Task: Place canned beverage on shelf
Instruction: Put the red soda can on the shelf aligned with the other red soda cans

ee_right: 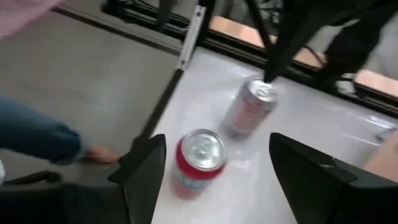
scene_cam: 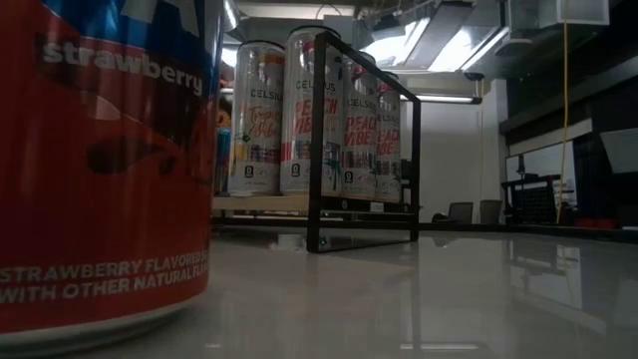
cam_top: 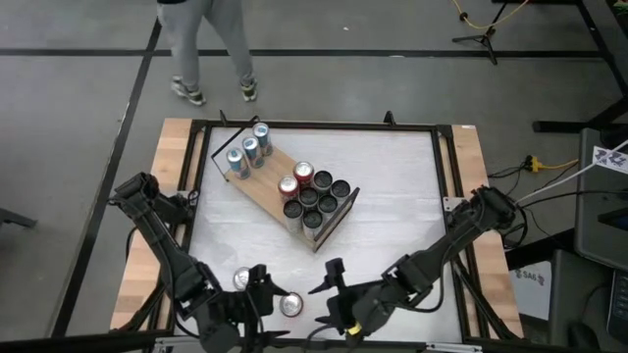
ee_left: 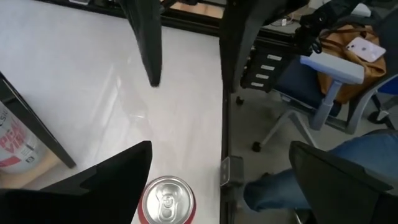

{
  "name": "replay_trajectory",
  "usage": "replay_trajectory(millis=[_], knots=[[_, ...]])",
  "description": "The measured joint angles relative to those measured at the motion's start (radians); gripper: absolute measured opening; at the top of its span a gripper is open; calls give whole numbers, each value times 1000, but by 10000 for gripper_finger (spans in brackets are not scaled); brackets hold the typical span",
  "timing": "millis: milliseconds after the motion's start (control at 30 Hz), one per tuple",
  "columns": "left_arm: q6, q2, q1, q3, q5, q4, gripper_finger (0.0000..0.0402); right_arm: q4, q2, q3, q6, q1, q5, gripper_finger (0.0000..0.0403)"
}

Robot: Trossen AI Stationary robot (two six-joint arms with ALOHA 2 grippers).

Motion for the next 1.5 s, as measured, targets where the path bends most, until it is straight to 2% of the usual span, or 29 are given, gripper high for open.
replay_trajectory(millis=[133,233,400,533,633,833,967,1133,1500], knots=[[0,0,-1,0,0,0,373,47,11,0,1,-18,-119,286],[0,0,-1,0,0,-1,373,61,14,0,1,-33,-194,310],[0,0,-1,0,0,0,373,90,20,0,1,-47,-215,370],[0,0,0,0,0,-1,373,90,20,0,3,-51,-212,396],[0,0,0,0,0,-1,373,84,20,0,12,-51,-225,396],[0,0,0,0,0,-1,373,92,58,0,-46,-51,-344,392],[0,0,0,0,2,-1,373,127,107,0,-80,-53,-313,392],[0,0,0,0,71,-1,373,181,168,0,-78,-76,-267,392],[0,0,-4,0,76,-1,373,210,227,0,-78,-149,-348,392]])
